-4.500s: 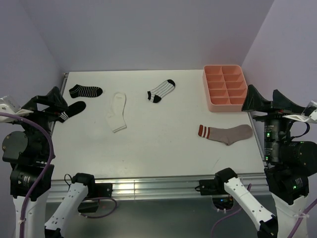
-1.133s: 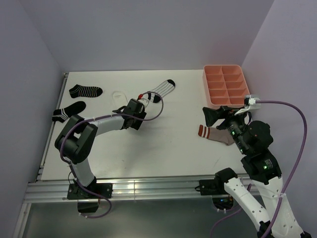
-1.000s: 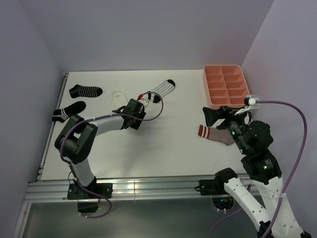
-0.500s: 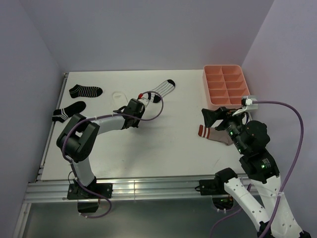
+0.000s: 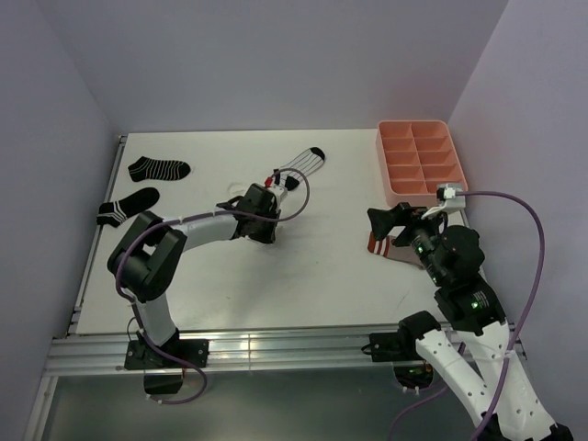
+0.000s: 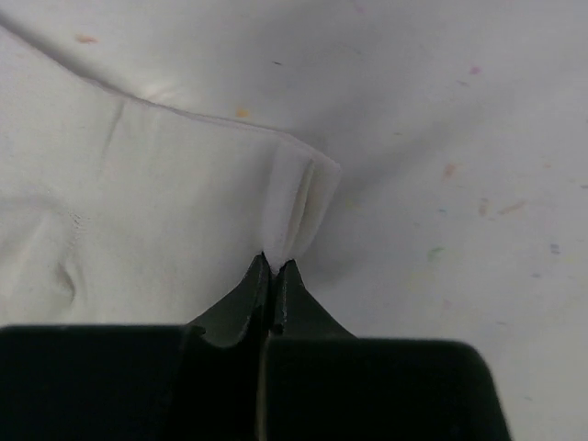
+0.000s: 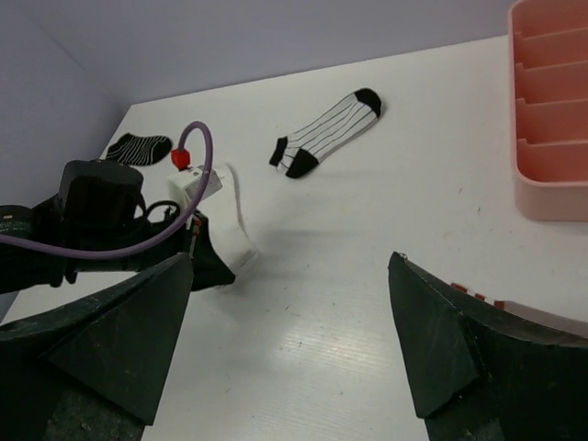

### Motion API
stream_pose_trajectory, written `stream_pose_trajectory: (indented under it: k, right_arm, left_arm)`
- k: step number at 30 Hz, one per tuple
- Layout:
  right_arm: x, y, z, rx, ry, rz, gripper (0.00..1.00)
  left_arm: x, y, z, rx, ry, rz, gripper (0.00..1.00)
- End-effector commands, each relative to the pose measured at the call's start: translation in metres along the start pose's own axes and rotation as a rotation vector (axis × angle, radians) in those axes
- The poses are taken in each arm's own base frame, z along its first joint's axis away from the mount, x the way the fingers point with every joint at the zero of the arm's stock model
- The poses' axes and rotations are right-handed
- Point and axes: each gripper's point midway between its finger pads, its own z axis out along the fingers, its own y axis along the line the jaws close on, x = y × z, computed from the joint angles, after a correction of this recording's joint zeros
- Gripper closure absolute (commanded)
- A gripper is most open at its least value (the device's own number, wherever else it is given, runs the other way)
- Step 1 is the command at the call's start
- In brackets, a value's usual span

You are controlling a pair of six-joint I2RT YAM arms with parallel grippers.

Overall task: Roll the socks
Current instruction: Roll the sock at the center of the board.

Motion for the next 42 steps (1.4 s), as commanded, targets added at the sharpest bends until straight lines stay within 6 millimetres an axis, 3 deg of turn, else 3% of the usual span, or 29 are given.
stream_pose_trajectory:
  k: [1,7,14,20,25,34,42]
  right_arm:
    - [0.007,0.004,0.01,-0.014,0.013,0.055,0.06]
    - [0.05,-0.002,0.036,0.023,0.144,0.138,0.09]
    - [0.105,0.002,0.066,0.095,0.311,0.203,0.19]
    - [0.168,0.012,0.093,0.156,0.504,0.252,0.41]
    - [0.202,0.028,0.108,0.147,0.595,0.296,0.55]
    - [0.259,0.042,0.128,0.128,0.722,0.368,0.57]
    - [0.285,0.047,0.137,0.076,0.741,0.417,0.6]
  left_arm:
    - [0.001,-0.048,-0.018,0.201,0.046,-0.152,1.0]
    - [0.007,-0.074,-0.022,0.327,0.085,-0.301,1.0]
    - [0.007,-0.088,-0.023,0.442,0.122,-0.457,1.0]
    - [0.008,-0.084,-0.015,0.466,0.126,-0.558,1.0]
    - [0.012,-0.077,-0.011,0.477,0.127,-0.632,1.0]
    - [0.019,-0.065,-0.004,0.487,0.161,-0.716,1.0]
    - [0.021,-0.058,-0.003,0.482,0.175,-0.738,1.0]
